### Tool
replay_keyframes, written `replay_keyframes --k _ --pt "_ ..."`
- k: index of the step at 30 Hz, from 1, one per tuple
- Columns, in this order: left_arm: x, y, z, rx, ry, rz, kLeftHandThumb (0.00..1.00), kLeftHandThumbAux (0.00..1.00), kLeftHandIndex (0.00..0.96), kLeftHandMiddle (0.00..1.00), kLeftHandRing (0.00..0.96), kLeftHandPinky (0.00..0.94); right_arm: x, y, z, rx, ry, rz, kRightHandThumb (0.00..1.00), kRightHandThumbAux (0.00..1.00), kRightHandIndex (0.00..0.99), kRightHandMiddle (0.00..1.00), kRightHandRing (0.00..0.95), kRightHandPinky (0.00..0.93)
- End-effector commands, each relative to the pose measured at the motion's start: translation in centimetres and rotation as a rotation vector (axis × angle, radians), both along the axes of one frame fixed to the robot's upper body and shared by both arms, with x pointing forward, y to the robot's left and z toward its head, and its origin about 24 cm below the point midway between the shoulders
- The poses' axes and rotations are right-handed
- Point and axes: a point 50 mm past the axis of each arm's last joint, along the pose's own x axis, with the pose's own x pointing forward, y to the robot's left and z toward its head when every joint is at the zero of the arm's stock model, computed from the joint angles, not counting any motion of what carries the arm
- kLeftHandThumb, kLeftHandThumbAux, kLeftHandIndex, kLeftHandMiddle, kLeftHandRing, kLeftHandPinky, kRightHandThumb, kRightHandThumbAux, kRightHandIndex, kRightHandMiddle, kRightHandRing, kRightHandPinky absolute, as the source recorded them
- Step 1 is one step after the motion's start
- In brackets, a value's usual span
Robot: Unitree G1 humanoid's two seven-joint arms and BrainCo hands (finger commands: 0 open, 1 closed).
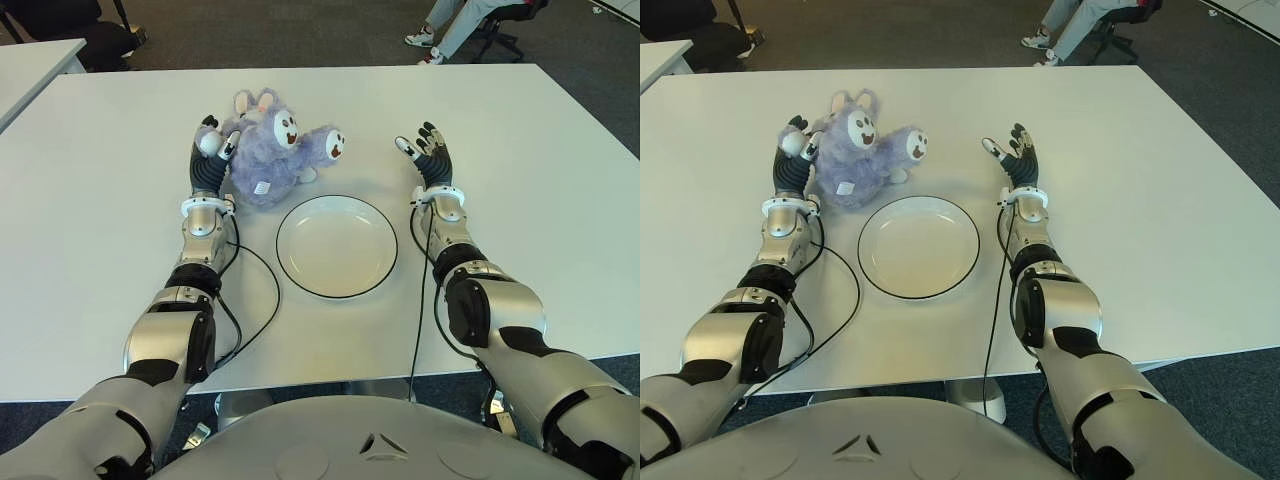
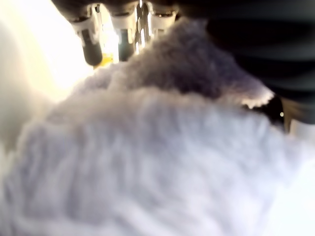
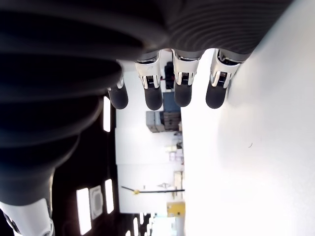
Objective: Put the doll into the plate.
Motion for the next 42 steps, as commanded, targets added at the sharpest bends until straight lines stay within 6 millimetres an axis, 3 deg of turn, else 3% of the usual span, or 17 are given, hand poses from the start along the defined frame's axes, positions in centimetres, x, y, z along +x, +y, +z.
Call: replay_keyframes --k 1,42 --pt "-3.44 -0.15 -4.97 0.003 0.193 0.013 0.0 0.479 0.0 0.084 0.089 0.077 -2.7 -0.13 -4.73 0.021 0.197 -0.014 0.049 0.696 0.006 0.031 0.022 0.014" --pt "-3.2 -0.18 -4.73 -0.005 0.185 0.018 0.0 0.489 0.0 0.089 0.094 0.077 -2.44 -0.09 -4.43 0.04 0.191 -0.016 0.061 0.695 0.01 0.037 0.028 0.024"
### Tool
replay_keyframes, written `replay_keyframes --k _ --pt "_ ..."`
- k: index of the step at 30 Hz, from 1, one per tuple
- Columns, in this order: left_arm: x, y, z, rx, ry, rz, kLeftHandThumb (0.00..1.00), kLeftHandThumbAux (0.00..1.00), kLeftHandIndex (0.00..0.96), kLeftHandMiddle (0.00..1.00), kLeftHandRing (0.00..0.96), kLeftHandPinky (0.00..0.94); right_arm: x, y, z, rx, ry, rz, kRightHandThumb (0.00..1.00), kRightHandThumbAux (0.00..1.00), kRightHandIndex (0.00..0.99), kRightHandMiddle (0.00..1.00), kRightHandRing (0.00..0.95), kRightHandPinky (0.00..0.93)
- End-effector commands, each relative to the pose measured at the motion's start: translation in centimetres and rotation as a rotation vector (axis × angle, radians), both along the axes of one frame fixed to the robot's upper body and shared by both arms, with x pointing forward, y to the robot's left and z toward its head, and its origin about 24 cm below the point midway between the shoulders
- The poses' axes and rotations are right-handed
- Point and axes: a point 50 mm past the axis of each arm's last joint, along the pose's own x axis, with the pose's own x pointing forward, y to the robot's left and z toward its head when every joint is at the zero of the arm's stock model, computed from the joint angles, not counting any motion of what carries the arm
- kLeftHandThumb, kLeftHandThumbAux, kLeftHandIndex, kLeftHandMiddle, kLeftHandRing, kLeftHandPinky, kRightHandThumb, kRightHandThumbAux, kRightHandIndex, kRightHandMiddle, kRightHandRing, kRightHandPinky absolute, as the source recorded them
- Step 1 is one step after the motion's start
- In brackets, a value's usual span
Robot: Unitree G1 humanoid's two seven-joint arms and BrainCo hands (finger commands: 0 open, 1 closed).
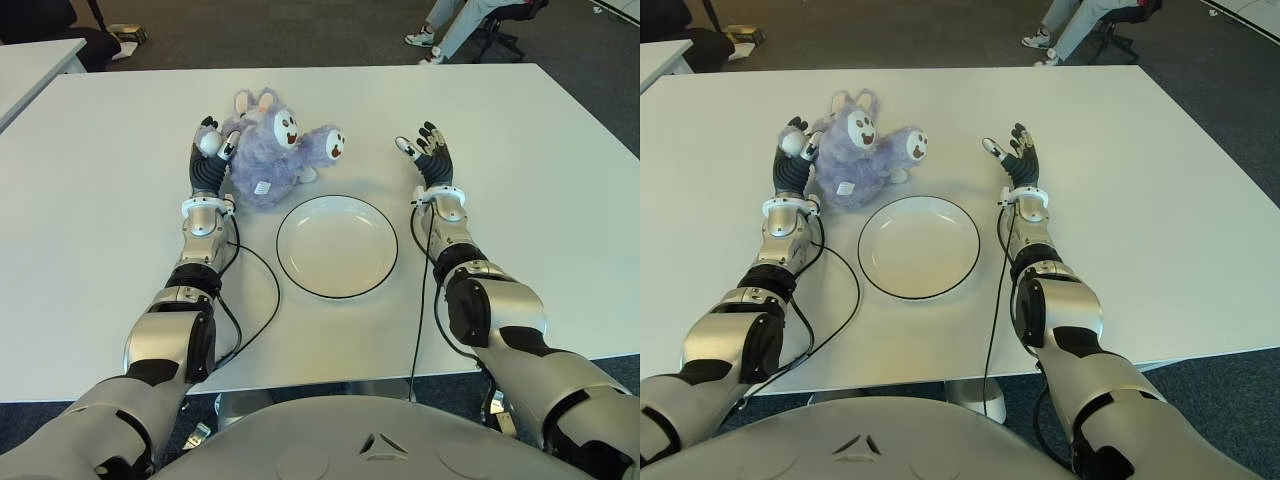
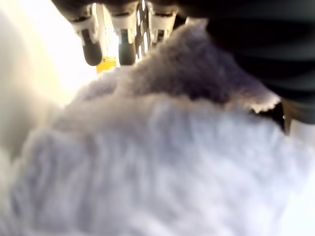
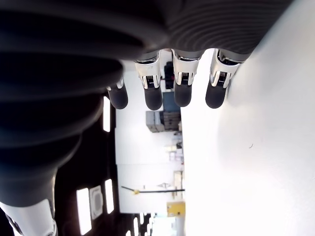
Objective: Put the doll into the plate.
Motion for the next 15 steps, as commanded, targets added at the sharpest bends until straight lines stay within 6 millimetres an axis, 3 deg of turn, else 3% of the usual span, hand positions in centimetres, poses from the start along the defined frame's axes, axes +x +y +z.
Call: replay_keyframes --k 1,15 --pt "-3.2 -0.2 -4.65 -0.004 0.177 0.007 0.0 0.489 0.0 0.089 0.093 0.075 -2.52 -0.06 -4.56 0.034 0.194 -0.017 0.061 0.694 0.01 0.036 0.028 0.024" --pt "-3.29 -0.17 -4.55 0.003 0.168 0.004 0.0 0.479 0.0 0.094 0.095 0.087 -2.51 -0.05 -4.53 0.039 0.19 -0.024 0.063 0.687 0.014 0.04 0.034 0.036"
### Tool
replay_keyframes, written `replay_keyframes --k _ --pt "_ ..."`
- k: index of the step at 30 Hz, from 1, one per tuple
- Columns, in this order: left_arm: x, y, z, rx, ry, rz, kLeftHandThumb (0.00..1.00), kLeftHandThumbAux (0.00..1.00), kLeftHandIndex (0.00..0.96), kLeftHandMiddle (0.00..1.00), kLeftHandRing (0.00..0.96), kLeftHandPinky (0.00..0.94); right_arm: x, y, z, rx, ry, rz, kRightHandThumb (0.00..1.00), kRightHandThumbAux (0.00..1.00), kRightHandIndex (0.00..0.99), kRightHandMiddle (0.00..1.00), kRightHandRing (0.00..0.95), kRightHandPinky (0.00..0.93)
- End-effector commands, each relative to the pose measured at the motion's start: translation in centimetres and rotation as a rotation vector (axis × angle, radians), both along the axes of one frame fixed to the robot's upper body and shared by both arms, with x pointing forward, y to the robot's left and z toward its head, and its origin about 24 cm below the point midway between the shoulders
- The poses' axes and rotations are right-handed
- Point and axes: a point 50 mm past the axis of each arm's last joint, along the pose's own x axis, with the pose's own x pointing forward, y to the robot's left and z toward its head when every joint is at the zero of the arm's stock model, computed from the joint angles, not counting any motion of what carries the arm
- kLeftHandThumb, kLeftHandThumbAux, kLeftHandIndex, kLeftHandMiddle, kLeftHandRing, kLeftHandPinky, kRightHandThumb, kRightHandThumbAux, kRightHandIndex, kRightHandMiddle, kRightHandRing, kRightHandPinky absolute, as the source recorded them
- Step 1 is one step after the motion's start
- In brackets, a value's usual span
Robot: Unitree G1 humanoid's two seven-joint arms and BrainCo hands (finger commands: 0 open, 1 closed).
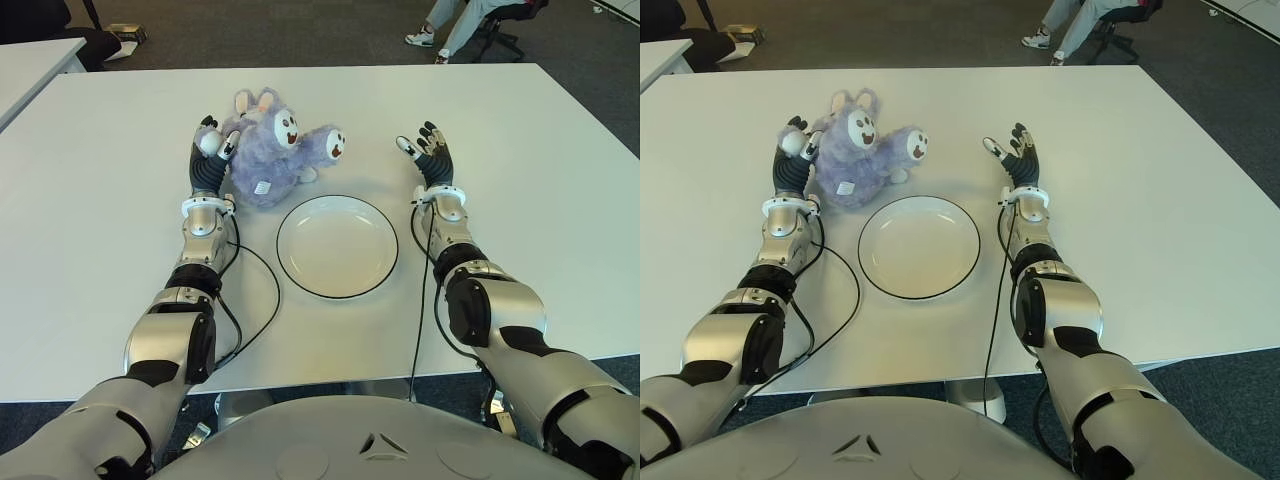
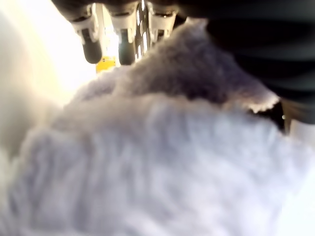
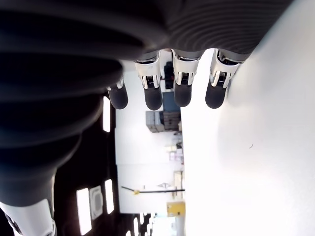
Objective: Put the doll into the plate.
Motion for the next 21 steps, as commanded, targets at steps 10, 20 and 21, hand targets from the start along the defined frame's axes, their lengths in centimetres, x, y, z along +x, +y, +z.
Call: replay_keyframes --k 10,20,21 --pt "-3.31 0.02 -4.72 0.007 0.18 0.002 0.0 0.473 0.0 0.093 0.084 0.06 -2.55 0.14 -4.61 0.04 0.19 -0.021 0.064 0.697 0.014 0.04 0.033 0.031" --pt "-3.34 0.12 -4.72 0.016 0.181 -0.001 0.0 0.468 0.0 0.085 0.076 0.051 -2.52 0.22 -4.59 0.034 0.191 -0.019 0.056 0.698 0.011 0.039 0.032 0.028" --pt "-3.33 0.15 -4.7 0.016 0.181 0.0 0.0 0.468 0.0 0.085 0.075 0.049 -2.51 0.25 -4.58 0.032 0.191 -0.018 0.055 0.699 0.011 0.039 0.032 0.026"
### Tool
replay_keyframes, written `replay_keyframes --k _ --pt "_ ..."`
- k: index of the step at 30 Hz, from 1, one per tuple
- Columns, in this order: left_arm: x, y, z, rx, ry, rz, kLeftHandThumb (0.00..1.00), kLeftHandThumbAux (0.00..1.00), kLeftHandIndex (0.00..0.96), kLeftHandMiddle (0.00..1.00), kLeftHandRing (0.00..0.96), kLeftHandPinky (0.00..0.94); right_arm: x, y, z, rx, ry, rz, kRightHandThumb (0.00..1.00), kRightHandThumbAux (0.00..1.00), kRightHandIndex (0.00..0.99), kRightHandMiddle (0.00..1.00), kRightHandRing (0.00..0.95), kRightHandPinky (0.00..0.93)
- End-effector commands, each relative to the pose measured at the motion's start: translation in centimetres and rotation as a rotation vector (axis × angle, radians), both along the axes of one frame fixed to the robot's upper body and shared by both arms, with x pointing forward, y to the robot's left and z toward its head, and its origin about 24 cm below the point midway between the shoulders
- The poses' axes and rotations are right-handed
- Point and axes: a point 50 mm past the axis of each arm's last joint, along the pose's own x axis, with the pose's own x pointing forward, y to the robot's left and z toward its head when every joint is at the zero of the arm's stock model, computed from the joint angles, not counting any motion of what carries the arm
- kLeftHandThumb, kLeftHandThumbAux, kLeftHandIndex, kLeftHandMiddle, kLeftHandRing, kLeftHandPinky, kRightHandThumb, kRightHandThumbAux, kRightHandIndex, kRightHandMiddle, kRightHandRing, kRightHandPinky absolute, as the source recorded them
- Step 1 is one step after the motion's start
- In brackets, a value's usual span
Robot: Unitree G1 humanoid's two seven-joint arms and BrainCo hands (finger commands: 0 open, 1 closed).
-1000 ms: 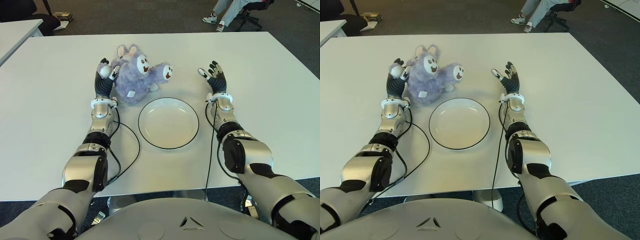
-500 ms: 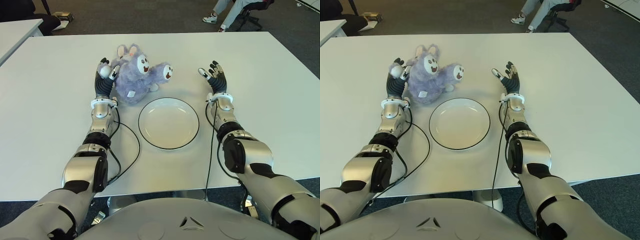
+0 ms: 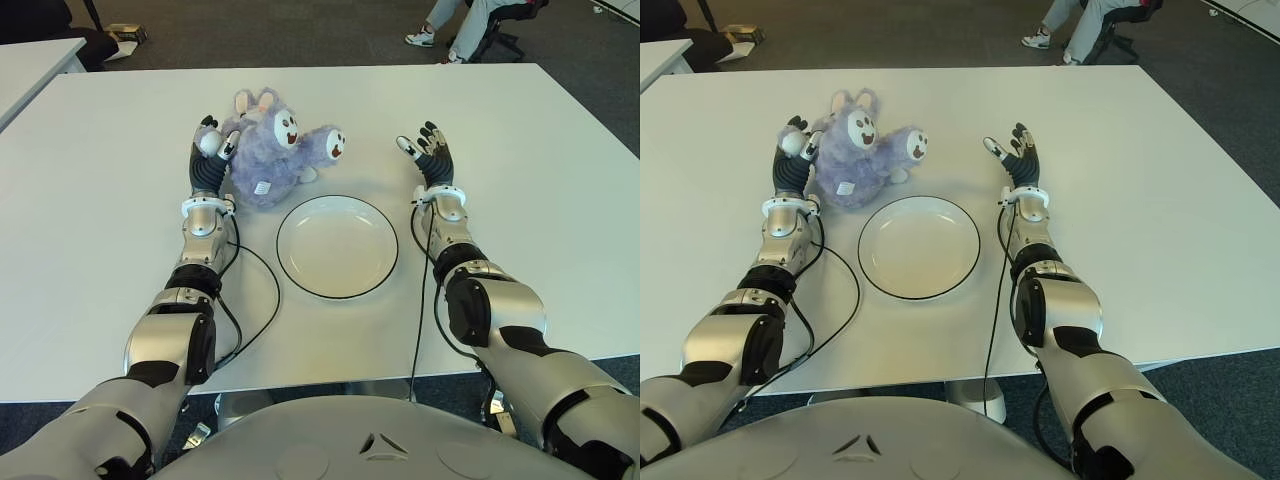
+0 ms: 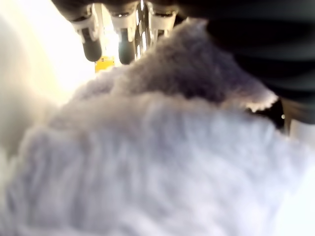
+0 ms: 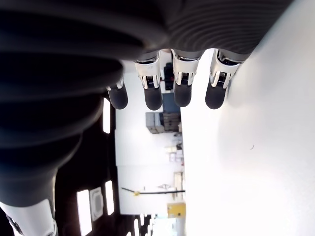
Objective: Put the doll into the plate.
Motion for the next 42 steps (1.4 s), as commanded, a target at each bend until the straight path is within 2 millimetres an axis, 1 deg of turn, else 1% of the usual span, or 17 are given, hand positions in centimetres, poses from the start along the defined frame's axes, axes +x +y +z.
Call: replay_keyframes --k 1,20,28,36,42 --pt "-3.3 0.1 -4.74 0.011 0.183 0.001 0.0 0.469 0.0 0.084 0.074 0.047 -2.49 0.14 -4.53 0.026 0.191 -0.013 0.054 0.698 0.011 0.037 0.029 0.022" --pt "-3.29 0.13 -4.64 0.006 0.173 0.0 0.0 0.469 0.0 0.096 0.091 0.077 -2.46 0.26 -4.52 0.025 0.191 -0.003 0.05 0.699 0.011 0.032 0.023 0.02" --pt "-3.24 0.21 -4.61 0.006 0.172 0.002 0.0 0.468 0.0 0.1 0.095 0.076 -2.44 0.38 -4.52 0.03 0.192 -0.003 0.057 0.699 0.011 0.034 0.027 0.028" --pt "-3.17 0.27 -4.59 0.009 0.174 0.002 0.0 0.475 0.0 0.091 0.086 0.067 -2.4 0.47 -4.48 0.025 0.192 0.0 0.05 0.704 0.008 0.033 0.024 0.012" --pt "-3.1 0.27 -4.57 0.003 0.174 0.0 0.0 0.484 0.0 0.093 0.095 0.092 -2.37 0.52 -4.45 0.018 0.192 0.002 0.056 0.69 0.008 0.029 0.02 0.009"
